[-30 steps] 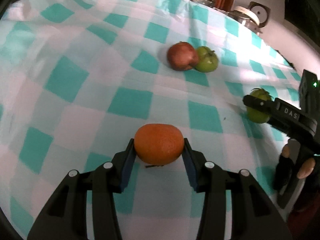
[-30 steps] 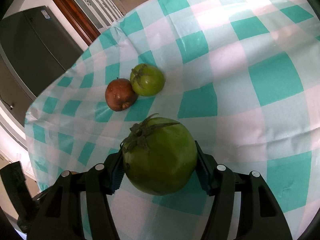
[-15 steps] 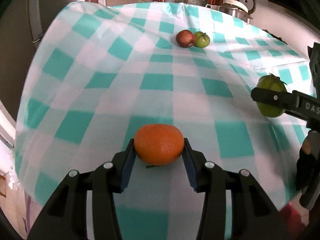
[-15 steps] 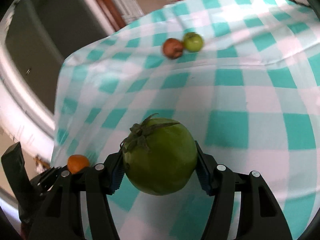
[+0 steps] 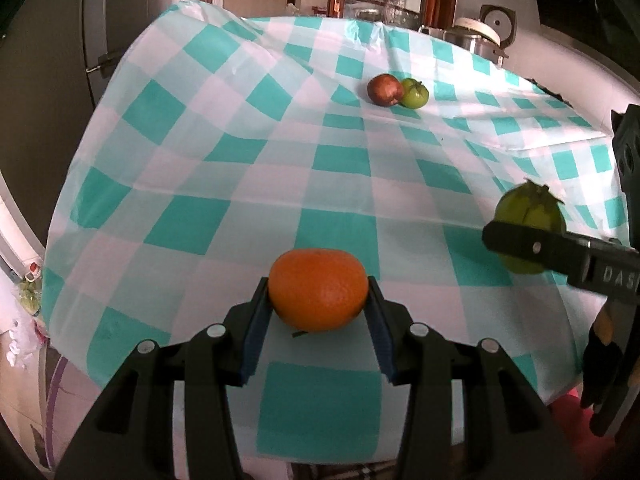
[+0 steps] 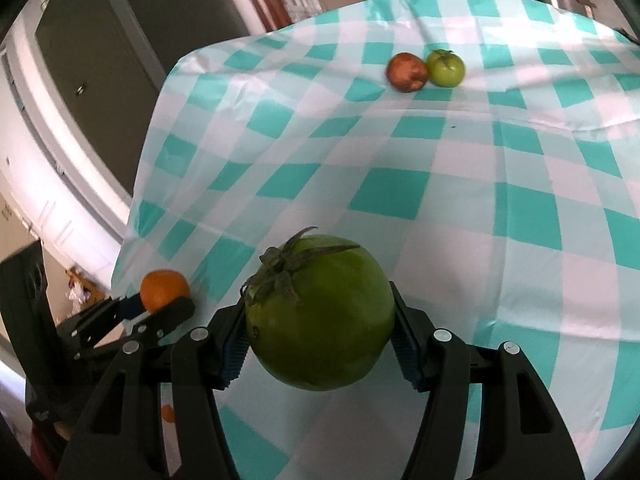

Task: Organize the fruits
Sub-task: 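Lift the green fruit and orange and carry them toward the white box, then open both tools to drop the orange and green fruit into the box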

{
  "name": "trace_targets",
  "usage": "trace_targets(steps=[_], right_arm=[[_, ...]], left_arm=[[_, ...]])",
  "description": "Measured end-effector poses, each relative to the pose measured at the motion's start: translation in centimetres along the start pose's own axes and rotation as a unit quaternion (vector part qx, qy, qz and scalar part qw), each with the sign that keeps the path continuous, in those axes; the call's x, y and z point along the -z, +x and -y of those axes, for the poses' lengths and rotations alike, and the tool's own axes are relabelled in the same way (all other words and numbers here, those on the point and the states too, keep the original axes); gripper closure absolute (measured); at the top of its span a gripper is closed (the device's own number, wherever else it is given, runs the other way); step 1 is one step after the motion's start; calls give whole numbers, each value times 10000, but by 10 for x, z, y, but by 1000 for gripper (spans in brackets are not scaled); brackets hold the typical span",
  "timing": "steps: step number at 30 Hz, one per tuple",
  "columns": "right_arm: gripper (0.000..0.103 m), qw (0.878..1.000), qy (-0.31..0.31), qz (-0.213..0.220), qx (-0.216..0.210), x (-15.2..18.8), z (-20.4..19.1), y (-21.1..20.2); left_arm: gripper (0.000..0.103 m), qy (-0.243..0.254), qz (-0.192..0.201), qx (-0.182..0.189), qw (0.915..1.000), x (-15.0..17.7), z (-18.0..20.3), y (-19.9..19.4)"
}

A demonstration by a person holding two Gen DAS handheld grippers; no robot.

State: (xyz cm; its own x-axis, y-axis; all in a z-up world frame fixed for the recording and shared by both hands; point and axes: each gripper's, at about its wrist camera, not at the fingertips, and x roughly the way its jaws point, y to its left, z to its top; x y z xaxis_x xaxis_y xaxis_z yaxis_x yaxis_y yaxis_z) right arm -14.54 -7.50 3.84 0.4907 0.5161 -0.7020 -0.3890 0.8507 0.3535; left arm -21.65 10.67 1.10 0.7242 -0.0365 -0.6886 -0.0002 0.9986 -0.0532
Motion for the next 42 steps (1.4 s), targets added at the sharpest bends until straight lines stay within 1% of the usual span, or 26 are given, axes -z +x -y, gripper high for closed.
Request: trace_targets(steps=[3,7,9,11,12,14,15,18,19,21,22,23,24,25,28,30,31,32,34,36,42], right_arm=[[43,9995,-304,-42,-59,4,-22,-2],[43,9969,-736,-122,-245,11,-56,-1],[43,9918,-1203,-174,-396,19,-84,-2],[43,9845,-1640,-262,-564,29,-111,-1],[43,9801,-1841,-315,-674,35,-126,0],[43,9703,-2206,-448,-885,45,-151,6],[43,9629,-2437,-558,-1018,52,-166,11],[43,9400,-2997,-946,-1330,75,-199,27],[43,9327,-3150,-1073,-1392,83,-207,33],[43,9078,-3606,-1545,-1484,106,-231,56],[43,8989,-3763,-1702,-1465,115,-239,65],[43,8842,-4020,-1929,-1394,129,-250,80],[43,8746,-4180,-2066,-1329,138,-257,92],[43,8623,-4364,-2246,-1249,150,-267,108],[43,8375,-4674,-2575,-1176,175,-285,139],[43,8166,-4971,-2749,-1024,194,-296,159],[43,8047,-5127,-2842,-937,205,-300,168],[43,7969,-5220,-2905,-901,211,-303,172],[43,7779,-5447,-3020,-833,223,-307,180],[43,7558,-5738,-3068,-736,241,-311,183],[43,7168,-6169,-3206,-528,269,-321,194]], left_arm=[[57,-71,102,7,9999,6,-10,-11],[57,-228,324,-76,9992,22,-34,-40],[57,-331,463,-134,9983,33,-52,-57],[57,-513,529,-268,9969,47,-74,-74],[57,-597,538,-312,9963,54,-85,-80],[57,-725,452,-517,9950,70,-109,-89],[57,-727,316,-668,9946,80,-122,-89],[57,-771,-37,-929,9927,98,-151,-80],[57,-817,-294,-956,9916,105,-166,-71],[57,-926,-518,-929,9900,114,-186,-58],[57,-960,-765,-940,9880,118,-199,-44],[57,-925,-945,-950,9867,120,-206,-33],[57,-886,-1063,-947,9858,123,-212,-24],[57,-843,-1241,-895,9846,125,-220,-10],[57,-897,-1741,-634,9786,129,-240,26],[57,-850,-2027,-567,9739,132,-250,49],[57,-795,-2125,-542,9724,133,-251,56],[57,-709,-2238,-503,9708,135,-252,65],[57,-566,-2365,-437,9690,139,-251,75],[57,-466,-2459,-377,9674,143,-249,83],[57,-432,-2525,-288,9662,143,-246,97]])
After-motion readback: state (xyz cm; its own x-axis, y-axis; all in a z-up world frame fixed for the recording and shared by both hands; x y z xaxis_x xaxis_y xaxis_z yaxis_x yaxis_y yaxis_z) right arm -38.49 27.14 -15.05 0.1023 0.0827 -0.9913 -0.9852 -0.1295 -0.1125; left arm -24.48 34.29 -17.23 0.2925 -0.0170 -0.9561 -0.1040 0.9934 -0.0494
